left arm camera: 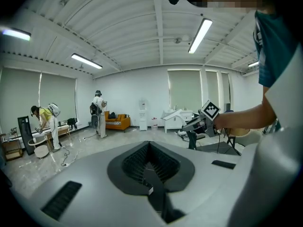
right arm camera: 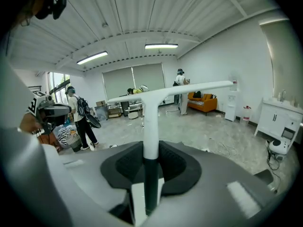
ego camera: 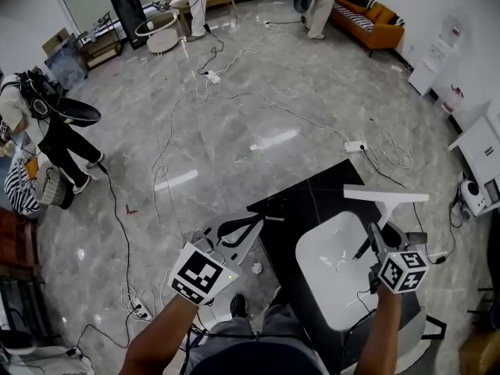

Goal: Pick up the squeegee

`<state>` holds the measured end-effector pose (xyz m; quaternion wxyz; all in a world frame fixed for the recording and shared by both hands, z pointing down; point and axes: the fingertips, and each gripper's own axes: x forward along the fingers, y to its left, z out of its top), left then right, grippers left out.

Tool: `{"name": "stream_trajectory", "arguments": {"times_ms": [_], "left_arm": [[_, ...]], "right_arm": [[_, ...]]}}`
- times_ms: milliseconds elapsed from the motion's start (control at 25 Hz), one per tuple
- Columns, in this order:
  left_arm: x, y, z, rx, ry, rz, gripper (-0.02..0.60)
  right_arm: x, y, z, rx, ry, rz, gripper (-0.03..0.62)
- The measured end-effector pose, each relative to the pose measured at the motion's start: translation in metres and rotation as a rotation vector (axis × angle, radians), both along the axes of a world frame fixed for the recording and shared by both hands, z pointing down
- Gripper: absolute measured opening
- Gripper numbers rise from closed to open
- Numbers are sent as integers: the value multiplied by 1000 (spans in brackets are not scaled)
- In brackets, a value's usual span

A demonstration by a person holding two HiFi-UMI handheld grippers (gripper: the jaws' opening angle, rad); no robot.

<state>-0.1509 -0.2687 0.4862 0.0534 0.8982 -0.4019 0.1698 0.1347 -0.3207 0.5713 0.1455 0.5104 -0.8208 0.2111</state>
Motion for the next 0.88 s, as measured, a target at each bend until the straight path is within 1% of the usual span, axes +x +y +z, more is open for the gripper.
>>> {"name": "stream_trajectory", "arguments": {"times_ms": [200, 480, 640, 880], "left_arm": [[-6, 5, -36, 57, 26, 14, 3], [-13, 12, -78, 121, 58, 39, 3], [-13, 27, -98, 148, 68, 58, 3], [-24, 44, -118, 188, 79, 79, 3]], "right_arm": [[-10, 14, -59, 68, 7, 1, 104], [-21, 35, -125, 153, 26, 4, 104], [-26, 53, -155, 198, 31, -1, 104], [-41, 80, -191, 267, 45, -6, 104]]}}
